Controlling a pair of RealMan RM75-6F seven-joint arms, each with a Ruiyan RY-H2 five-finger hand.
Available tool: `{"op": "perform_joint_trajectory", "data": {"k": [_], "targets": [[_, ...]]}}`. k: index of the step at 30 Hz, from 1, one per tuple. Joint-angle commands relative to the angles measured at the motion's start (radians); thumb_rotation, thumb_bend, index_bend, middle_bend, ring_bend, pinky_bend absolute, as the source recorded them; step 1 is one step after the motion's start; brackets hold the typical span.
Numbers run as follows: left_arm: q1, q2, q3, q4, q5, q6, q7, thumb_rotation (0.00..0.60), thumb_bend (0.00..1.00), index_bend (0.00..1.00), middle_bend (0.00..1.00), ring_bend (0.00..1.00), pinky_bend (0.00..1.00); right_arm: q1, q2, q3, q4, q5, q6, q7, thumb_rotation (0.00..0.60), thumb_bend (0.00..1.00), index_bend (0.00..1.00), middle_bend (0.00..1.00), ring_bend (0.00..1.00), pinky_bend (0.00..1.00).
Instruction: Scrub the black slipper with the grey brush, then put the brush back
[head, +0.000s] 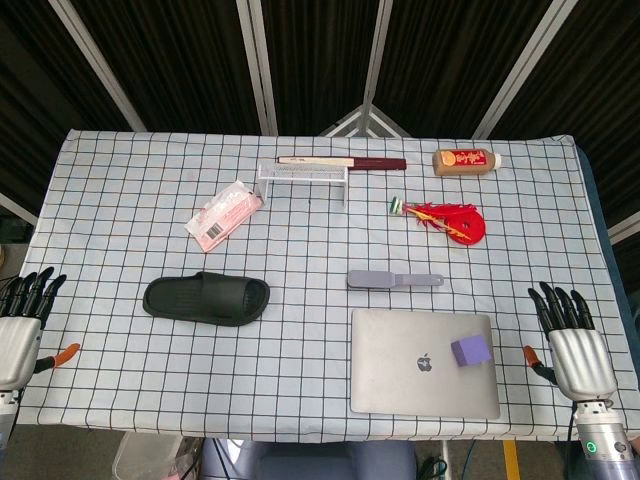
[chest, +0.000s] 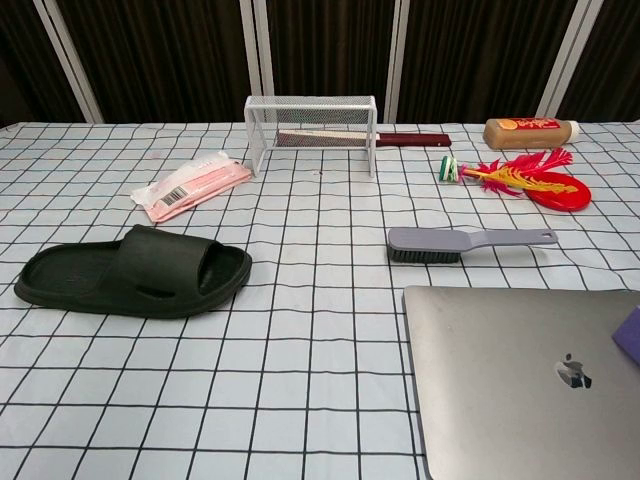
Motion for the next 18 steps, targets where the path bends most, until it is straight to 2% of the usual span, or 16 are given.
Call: {"op": "perform_joint_trajectory", "data": {"k": [1,7,13,18], "targets": [[-0.001,-0.001,-0.001,0.002,0.0,-0.001,-0.002,0.6,0.0,0.0,0.0,0.0,0.0,-0.001,-0.001,0.002,0.001,0.004,0.003,-0.003,0.6,0.38,0.0,0.0,0.0,0.0],[-0.008,-0.005,-0.004,0.008,-0.002,-0.009,-0.005,0.6,0.0,0.0,0.0,0.0,0.0,0.0,-0.002,0.002,0.003,0.005,-0.001,-0.003,0.6,0.37,0.0,0.0,0.0,0.0],[-0.017,-0.009,-0.007,0.014,-0.001,-0.019,-0.012,0.6,0.0,0.0,0.0,0.0,0.0,0.031,-0.016,-0.013,0.007,-0.05,-0.031,0.027,0.6,0.38,0.0,0.0,0.0,0.0],[-0.025,-0.015,-0.01,0.02,-0.006,-0.031,-0.011,0.6,0.0,0.0,0.0,0.0,0.0,0.104,-0.023,0.005,-0.016,-0.074,-0.112,-0.063,0.6,0.37,0.0,0.0,0.0,0.0]]}}
